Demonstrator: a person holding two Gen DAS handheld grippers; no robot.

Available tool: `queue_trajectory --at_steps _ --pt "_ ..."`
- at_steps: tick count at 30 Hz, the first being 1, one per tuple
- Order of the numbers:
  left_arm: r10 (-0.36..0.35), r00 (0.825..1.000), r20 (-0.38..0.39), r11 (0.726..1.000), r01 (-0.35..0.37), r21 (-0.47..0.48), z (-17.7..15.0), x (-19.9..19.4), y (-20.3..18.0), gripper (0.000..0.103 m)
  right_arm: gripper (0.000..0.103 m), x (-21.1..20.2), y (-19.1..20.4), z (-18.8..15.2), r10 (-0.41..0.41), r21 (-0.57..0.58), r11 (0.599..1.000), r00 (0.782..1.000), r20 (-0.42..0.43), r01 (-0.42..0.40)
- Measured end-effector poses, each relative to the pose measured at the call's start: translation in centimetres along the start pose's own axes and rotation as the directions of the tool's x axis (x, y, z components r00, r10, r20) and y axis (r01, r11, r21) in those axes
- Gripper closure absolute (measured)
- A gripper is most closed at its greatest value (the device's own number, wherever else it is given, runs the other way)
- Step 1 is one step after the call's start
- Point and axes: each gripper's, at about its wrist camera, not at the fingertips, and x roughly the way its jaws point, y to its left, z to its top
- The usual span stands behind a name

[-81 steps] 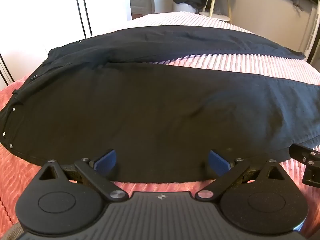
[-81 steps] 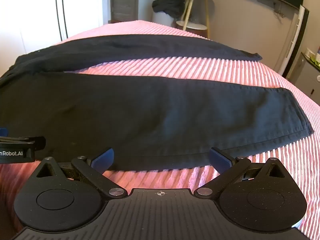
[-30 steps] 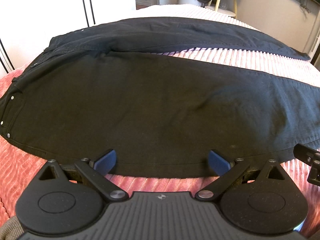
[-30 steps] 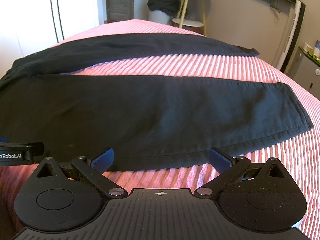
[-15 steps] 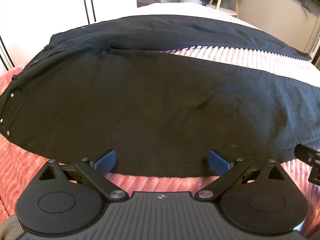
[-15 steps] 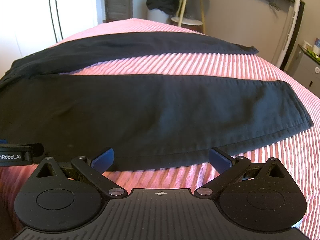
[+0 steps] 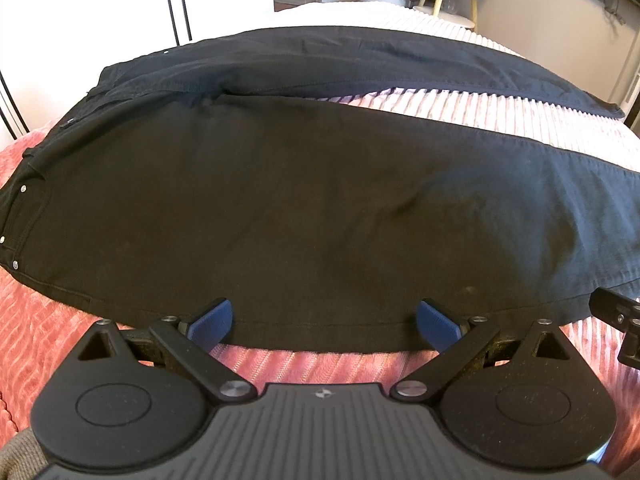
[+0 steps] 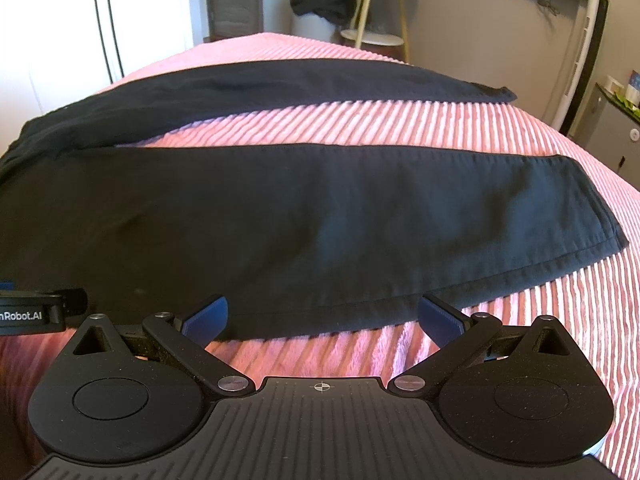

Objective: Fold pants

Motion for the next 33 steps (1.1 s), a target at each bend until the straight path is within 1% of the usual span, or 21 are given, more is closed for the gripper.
queue_trajectory --at_steps 33 --pt "-0.006 1.000 -0.026 1.000 0.006 -0.004 0.19 0.46 0.12 0.004 0.000 0.67 -0.29 -0.05 -0.001 0.022 1.000 0.999 -0.043 0.002"
